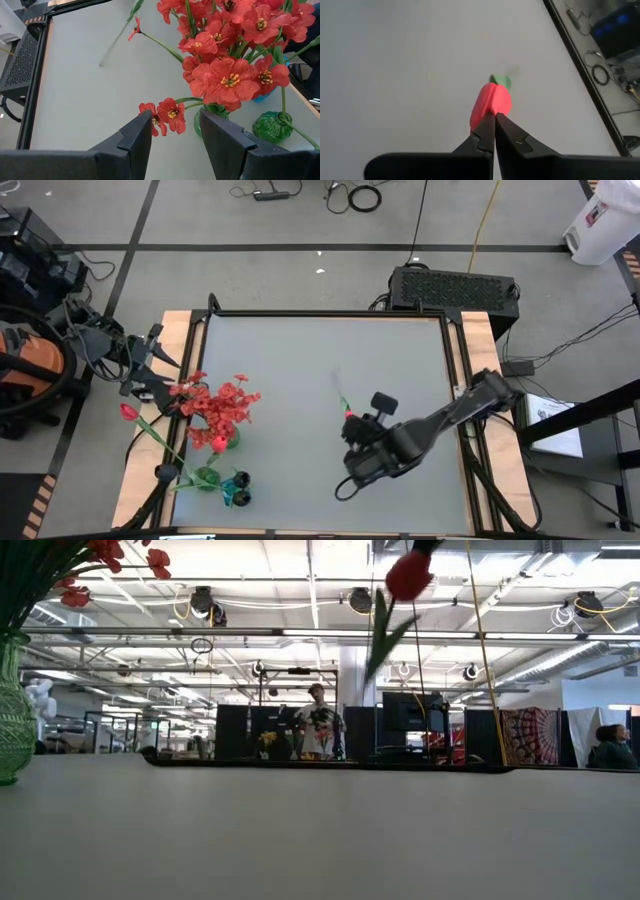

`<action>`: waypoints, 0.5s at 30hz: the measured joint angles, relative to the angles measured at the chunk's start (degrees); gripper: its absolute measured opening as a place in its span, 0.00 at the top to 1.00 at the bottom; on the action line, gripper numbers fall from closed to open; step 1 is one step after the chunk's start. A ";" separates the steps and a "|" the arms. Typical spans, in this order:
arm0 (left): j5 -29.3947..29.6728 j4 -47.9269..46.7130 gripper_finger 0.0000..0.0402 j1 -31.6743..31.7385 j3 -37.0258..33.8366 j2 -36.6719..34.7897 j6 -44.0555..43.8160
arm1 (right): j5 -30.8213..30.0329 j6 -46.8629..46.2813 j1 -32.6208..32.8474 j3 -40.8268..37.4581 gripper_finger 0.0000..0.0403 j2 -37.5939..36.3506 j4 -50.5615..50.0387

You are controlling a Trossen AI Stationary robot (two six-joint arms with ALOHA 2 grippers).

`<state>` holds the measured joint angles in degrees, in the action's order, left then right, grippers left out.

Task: Sort flowers into vase by color
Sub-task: Put the light orange flower into the bottom green vase

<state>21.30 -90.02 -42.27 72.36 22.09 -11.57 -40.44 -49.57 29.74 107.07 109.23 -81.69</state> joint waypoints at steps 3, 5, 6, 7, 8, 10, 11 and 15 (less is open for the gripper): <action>0.00 0.00 0.57 0.00 0.01 0.00 0.00 | 1.03 1.91 -0.13 0.00 1.00 -3.42 0.06; 0.00 0.00 0.57 -0.01 0.00 0.00 0.00 | 1.61 2.86 -0.34 0.00 1.00 -5.98 0.08; 0.00 0.00 0.57 0.01 0.00 0.00 0.00 | 1.64 3.13 -0.38 0.00 1.00 -7.29 0.19; 0.00 0.00 0.57 0.01 0.00 0.00 0.00 | 1.65 3.38 -0.44 0.00 1.00 -8.71 0.50; 0.00 0.00 0.57 0.01 0.00 0.00 0.00 | 1.65 3.60 -0.44 0.00 1.00 -10.14 0.77; 0.00 0.00 0.57 0.01 0.00 0.00 0.00 | 1.65 4.08 -0.54 0.00 1.00 -12.96 1.36; 0.00 0.01 0.57 0.01 0.00 0.00 0.00 | 1.65 4.40 -0.66 0.00 1.00 -14.29 1.86; 0.00 0.00 0.57 0.01 0.00 0.00 0.00 | 1.84 6.57 -1.49 0.00 1.00 -19.11 5.17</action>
<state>21.30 -90.02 -42.26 72.36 22.09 -11.57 -38.60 -43.00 28.25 107.07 90.12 -76.52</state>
